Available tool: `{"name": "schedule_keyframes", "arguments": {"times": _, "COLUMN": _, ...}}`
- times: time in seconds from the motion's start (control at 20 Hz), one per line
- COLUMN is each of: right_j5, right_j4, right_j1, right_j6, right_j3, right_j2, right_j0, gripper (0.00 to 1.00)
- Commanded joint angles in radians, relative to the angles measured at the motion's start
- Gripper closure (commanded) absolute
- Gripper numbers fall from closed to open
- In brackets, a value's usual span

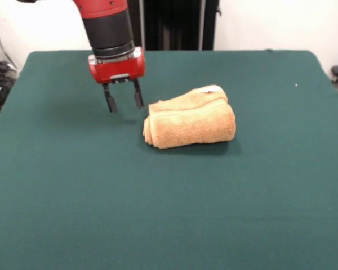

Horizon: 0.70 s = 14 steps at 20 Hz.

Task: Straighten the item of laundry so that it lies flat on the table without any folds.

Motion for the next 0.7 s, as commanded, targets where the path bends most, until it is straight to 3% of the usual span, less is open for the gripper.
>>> {"name": "schedule_keyframes", "arguments": {"times": 0.05, "right_j5": 0.031, "right_j4": -0.001, "right_j1": 0.057, "right_j6": 0.003, "right_j3": 0.072, "right_j2": 0.135, "right_j0": -0.019, "gripper": 0.0}}
{"name": "schedule_keyframes", "arguments": {"times": 0.7, "right_j5": -0.013, "right_j4": -0.002, "right_j1": 0.104, "right_j6": 0.016, "right_j3": 0.104, "right_j2": 0.225, "right_j0": -0.086, "gripper": 0.0}}
